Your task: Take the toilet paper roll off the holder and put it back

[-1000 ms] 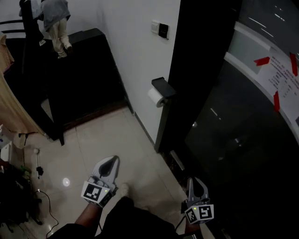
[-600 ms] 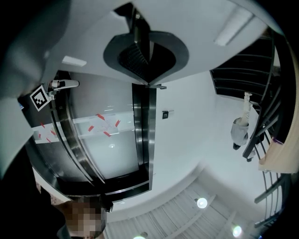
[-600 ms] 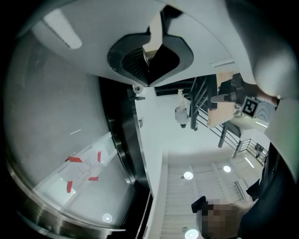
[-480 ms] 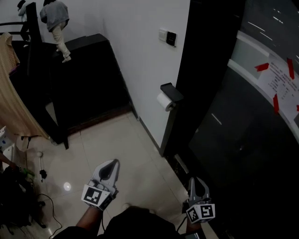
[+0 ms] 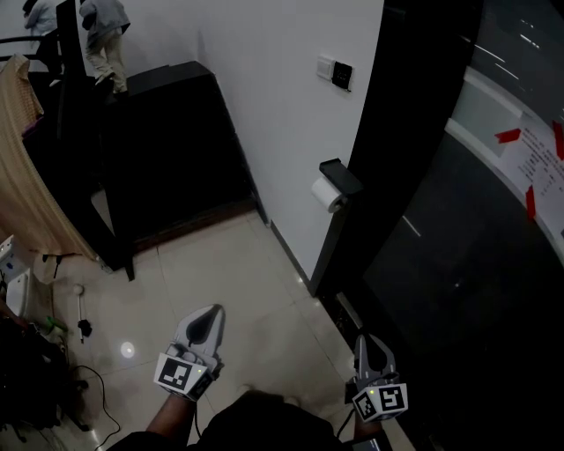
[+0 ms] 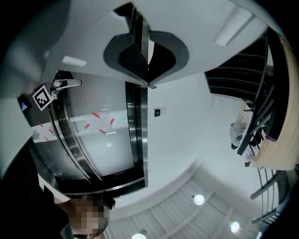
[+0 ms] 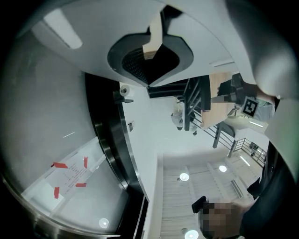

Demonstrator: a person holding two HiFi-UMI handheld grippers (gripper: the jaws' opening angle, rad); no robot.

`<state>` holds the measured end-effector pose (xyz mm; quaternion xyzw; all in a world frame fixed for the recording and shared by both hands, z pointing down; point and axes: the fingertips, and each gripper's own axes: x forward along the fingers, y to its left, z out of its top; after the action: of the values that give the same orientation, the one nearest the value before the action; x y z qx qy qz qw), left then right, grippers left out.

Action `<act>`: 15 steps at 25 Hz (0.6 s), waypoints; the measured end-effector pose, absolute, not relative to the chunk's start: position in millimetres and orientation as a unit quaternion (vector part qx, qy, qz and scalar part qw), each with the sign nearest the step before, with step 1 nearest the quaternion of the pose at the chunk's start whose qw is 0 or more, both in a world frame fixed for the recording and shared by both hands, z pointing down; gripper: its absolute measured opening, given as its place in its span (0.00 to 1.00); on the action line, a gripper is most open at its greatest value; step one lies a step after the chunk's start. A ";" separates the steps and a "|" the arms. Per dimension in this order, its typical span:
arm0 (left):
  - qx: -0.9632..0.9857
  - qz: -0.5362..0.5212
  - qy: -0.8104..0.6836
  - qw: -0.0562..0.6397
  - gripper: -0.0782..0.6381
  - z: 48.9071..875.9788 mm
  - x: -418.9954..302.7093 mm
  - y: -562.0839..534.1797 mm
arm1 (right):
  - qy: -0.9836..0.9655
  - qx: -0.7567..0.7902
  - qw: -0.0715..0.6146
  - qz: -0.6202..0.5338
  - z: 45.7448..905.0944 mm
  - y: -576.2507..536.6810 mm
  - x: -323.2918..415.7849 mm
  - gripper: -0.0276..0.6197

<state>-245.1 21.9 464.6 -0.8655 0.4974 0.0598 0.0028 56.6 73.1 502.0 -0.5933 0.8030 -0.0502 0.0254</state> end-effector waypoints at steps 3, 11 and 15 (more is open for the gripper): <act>-0.865 0.064 0.497 -0.004 0.11 465.5 -248.2 20.0 | 0.804 -0.592 0.022 -0.044 501.4 70.9 51.1 0.06; -0.868 0.066 0.492 -0.011 0.11 467.4 -245.9 13.1 | 0.799 -0.600 0.015 -0.043 502.3 70.2 53.7 0.06; -0.872 0.059 0.486 -0.001 0.11 473.2 -243.6 10.4 | 0.796 -0.604 0.012 -0.043 502.8 70.7 57.2 0.06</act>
<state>-243.6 10.4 473.2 -0.8717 0.4864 0.0594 -0.0009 57.2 70.7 502.8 -0.6042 0.7956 -0.0427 0.0125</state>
